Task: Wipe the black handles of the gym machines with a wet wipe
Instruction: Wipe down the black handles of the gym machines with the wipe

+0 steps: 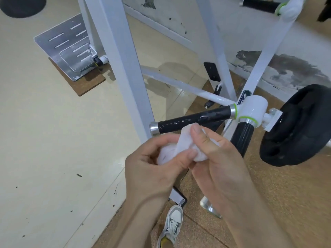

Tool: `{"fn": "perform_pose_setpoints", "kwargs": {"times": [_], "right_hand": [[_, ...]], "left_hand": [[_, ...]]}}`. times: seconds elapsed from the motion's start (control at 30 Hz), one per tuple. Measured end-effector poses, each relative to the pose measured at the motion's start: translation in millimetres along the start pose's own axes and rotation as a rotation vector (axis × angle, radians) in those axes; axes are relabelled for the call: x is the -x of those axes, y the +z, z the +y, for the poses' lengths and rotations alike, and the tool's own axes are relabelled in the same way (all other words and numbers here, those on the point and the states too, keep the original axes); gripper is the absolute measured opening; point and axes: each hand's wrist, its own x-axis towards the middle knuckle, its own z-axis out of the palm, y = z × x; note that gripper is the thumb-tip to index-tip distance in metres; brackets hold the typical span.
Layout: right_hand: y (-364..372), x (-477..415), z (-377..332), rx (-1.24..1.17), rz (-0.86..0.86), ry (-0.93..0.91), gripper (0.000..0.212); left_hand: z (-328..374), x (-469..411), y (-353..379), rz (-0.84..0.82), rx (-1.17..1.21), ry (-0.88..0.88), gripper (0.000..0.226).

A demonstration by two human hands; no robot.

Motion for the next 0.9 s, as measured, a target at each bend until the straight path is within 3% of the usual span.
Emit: {"fn": "perform_pose_setpoints", "kwargs": {"times": [0.13, 0.23, 0.37, 0.5, 0.57, 0.73, 0.9], "right_hand": [[-2, -9, -6, 0.306, 0.093, -0.106, 0.018], [6, -25, -7, 0.326, 0.228, -0.136, 0.019], [22, -42, -13, 0.411, 0.313, -0.158, 0.022], [30, -50, -31, 0.643, 0.16, -0.07, 0.019], [28, -52, -39, 0.721, 0.129, -0.023, 0.023], [19, -62, -56, 0.916, -0.006, -0.017, 0.059], [2, -82, -89, 0.878, -0.376, 0.233, 0.044]], "left_hand": [[-5, -1, -3, -0.062, -0.179, -0.052, 0.006], [-7, -11, -7, -0.154, -0.387, 0.125, 0.02], [2, -31, -2, -0.191, -0.219, 0.13, 0.044], [21, -47, 0, -0.124, 0.161, -0.132, 0.027], [24, -56, -1, -0.104, 0.237, -0.169, 0.015], [17, -68, 9, -0.051, 0.243, -0.155, 0.009], [22, -66, 26, 0.094, 0.028, -0.09, 0.019]]}}
